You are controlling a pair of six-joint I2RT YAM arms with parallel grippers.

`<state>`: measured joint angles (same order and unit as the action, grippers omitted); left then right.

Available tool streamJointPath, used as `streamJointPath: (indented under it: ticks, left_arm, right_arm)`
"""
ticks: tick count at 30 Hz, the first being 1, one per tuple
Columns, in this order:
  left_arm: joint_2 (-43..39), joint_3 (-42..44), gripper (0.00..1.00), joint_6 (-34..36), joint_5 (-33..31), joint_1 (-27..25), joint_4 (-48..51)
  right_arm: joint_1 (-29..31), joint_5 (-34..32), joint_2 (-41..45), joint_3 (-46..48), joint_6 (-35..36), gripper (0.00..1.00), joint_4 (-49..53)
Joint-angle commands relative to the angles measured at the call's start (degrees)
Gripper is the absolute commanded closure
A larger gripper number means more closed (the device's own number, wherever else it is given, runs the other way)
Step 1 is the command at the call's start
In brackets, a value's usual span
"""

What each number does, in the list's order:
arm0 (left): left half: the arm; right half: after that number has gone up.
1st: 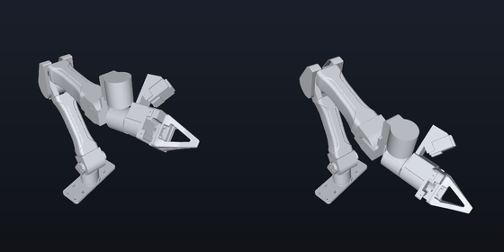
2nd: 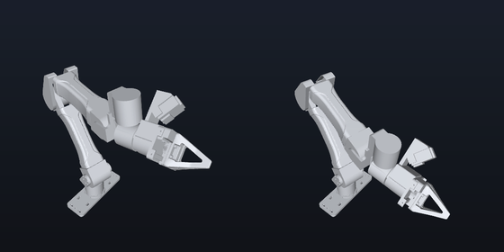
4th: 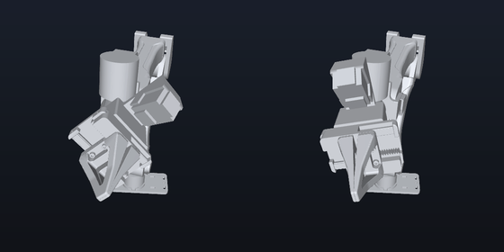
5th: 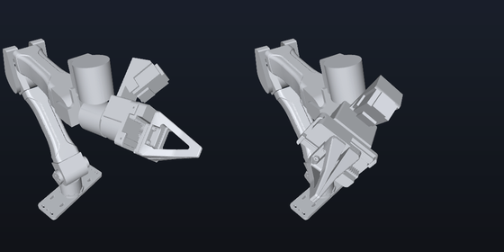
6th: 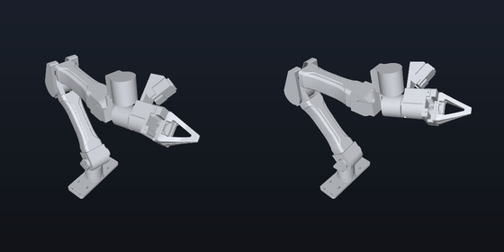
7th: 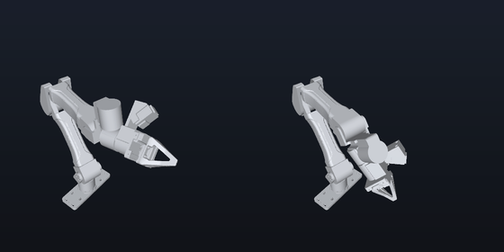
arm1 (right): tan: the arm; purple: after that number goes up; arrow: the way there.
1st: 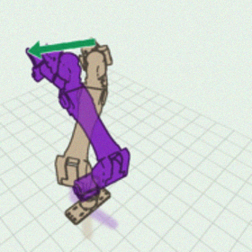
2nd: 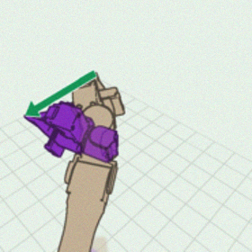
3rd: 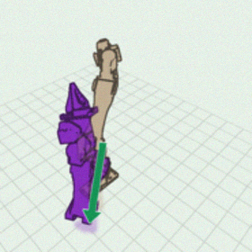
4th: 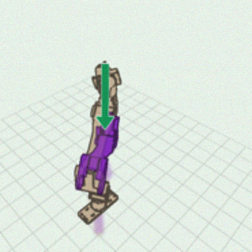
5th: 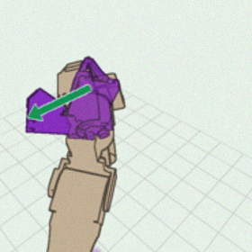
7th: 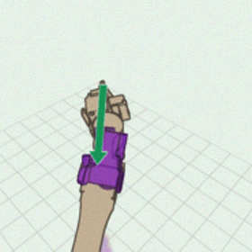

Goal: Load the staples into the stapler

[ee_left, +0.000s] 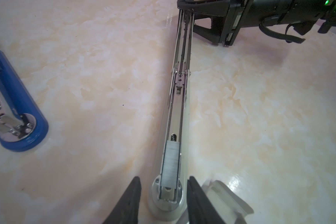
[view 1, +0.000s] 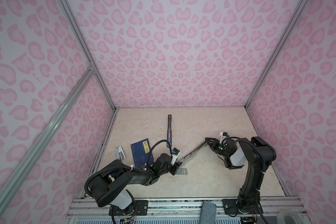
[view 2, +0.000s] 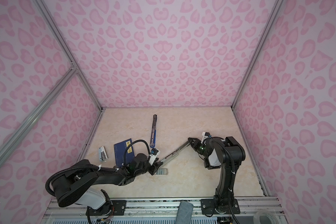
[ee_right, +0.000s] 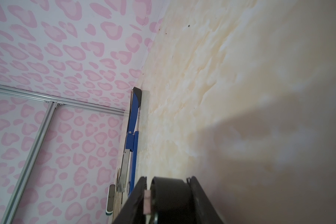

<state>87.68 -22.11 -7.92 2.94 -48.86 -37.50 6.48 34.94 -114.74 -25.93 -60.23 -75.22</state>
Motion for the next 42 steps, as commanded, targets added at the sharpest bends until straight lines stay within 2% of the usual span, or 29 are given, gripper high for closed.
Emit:
streamJointPath:
  ticks: [1, 8, 20, 26, 31, 36, 42]
  left_arm:
    - [0.75, -0.39, 0.58, -0.06, 1.43, -0.01, -2.15]
    - [2.25, -1.09, 0.63, -0.69, 2.03, -0.01, -2.19]
    - [2.25, -2.21, 0.86, -0.34, 2.33, -0.15, -0.92]
    - [1.71, -3.18, 0.88, 0.31, 1.05, -0.12, -0.26]
    - [1.48, -4.99, 0.89, 0.63, 1.26, -0.1, 0.5]
    - [1.84, -6.6, 0.9, 1.11, 1.11, -0.1, 0.92]
    - [1.99, -7.85, 0.9, 1.27, 0.64, -0.1, 0.92]
  right_arm:
    - [0.11, 0.14, 0.11, 0.01, 1.96, 0.65, 0.9]
    - [0.11, 0.23, 0.3, -0.09, 2.04, 0.65, 1.14]
    - [0.11, -0.06, 1.0, 0.18, 2.48, 0.65, 0.94]
    - [0.11, -0.22, 2.94, 0.18, 3.61, 0.65, 2.87]
    - [0.81, -1.24, 8.03, 0.19, 7.24, 0.65, 8.83]
    - [3.57, -4.35, 15.47, -1.4, 14.35, 0.65, 21.33]
    - [9.22, -11.3, 24.54, -4.87, 24.81, 0.63, 38.03]
